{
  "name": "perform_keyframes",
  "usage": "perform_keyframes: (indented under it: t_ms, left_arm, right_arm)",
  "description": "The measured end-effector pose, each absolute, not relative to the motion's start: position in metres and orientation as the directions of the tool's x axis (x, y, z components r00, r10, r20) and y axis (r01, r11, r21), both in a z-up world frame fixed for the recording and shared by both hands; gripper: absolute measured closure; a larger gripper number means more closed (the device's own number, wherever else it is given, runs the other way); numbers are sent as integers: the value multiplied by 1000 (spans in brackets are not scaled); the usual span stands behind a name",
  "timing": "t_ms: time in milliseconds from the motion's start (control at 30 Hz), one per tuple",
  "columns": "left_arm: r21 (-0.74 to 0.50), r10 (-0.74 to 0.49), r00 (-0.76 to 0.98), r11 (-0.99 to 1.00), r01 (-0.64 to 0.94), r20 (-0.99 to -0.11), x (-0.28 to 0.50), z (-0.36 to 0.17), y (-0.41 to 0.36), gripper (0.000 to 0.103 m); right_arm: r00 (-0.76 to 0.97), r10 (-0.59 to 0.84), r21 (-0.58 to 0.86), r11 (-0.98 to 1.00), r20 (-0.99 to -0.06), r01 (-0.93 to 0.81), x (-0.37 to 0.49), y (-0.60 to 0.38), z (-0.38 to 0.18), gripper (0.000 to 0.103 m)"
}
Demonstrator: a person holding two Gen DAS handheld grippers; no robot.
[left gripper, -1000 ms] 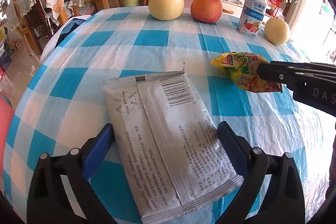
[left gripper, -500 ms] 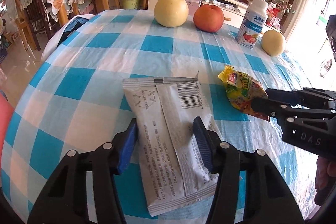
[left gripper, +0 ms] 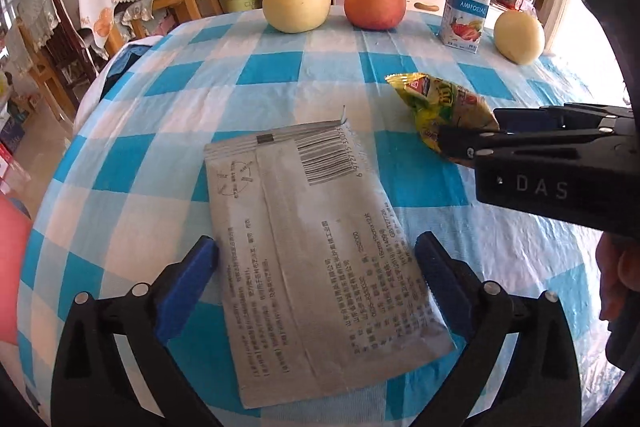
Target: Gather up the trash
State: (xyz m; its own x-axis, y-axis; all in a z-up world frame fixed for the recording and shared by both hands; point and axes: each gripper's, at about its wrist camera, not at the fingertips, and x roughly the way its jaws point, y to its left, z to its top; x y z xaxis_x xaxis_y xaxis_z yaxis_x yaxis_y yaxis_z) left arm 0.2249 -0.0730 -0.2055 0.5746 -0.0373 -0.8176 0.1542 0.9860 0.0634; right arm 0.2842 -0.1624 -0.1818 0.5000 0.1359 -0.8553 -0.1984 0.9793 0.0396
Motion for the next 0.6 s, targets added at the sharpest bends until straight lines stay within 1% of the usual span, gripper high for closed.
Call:
perform_keyframes:
  t_ms: [67,133,167,200,233,267,300,333,400,467,500,600]
  left_arm:
    - [36,-49,573,990,135,-818,228,-206,-69,4]
    - [40,-42,582,991,128,-812,230,-205,-67,4]
    - [41,-42,583,991,129,-812,230,-205,-66,5]
    - [41,-43,584,990,131,-811,230,-205,-65,6]
    - [41,-45,586,990,133,-809,230,-205,-64,10]
    - [42,-45,590,990,133,-806,229,-203,-64,14]
    - [42,-46,595,990,133,-803,228,-202,-63,20]
    - [44,-45,595,990,135,-803,227,-201,-62,23]
    - [41,-53,597,989,143,-800,226,-200,-62,27]
    - [34,-62,595,988,148,-801,224,-199,-60,29]
    - [30,-67,594,988,152,-801,223,-199,-59,31]
    - [18,-85,592,986,166,-801,220,-198,-56,33]
  right_arm:
    - [505,144,47,979,-851,-200,284,-163,-180,51]
    - [506,152,60,979,-849,-193,284,-163,-178,62]
    - [506,159,69,979,-847,-192,284,-163,-176,66]
    - [509,161,70,979,-846,-192,284,-163,-174,71]
    - [511,160,70,979,-844,-191,283,-163,-172,75]
    - [511,161,72,979,-844,-189,282,-162,-171,75]
    - [510,160,72,979,-845,-189,282,-162,-170,76]
    - [509,158,69,980,-846,-188,281,-161,-170,77]
    - [514,152,65,981,-844,-183,279,-160,-167,78]
    - [518,157,72,981,-841,-180,276,-159,-162,82]
    - [522,159,73,981,-838,-180,274,-158,-160,88]
    - [541,163,73,980,-825,-184,269,-155,-149,92]
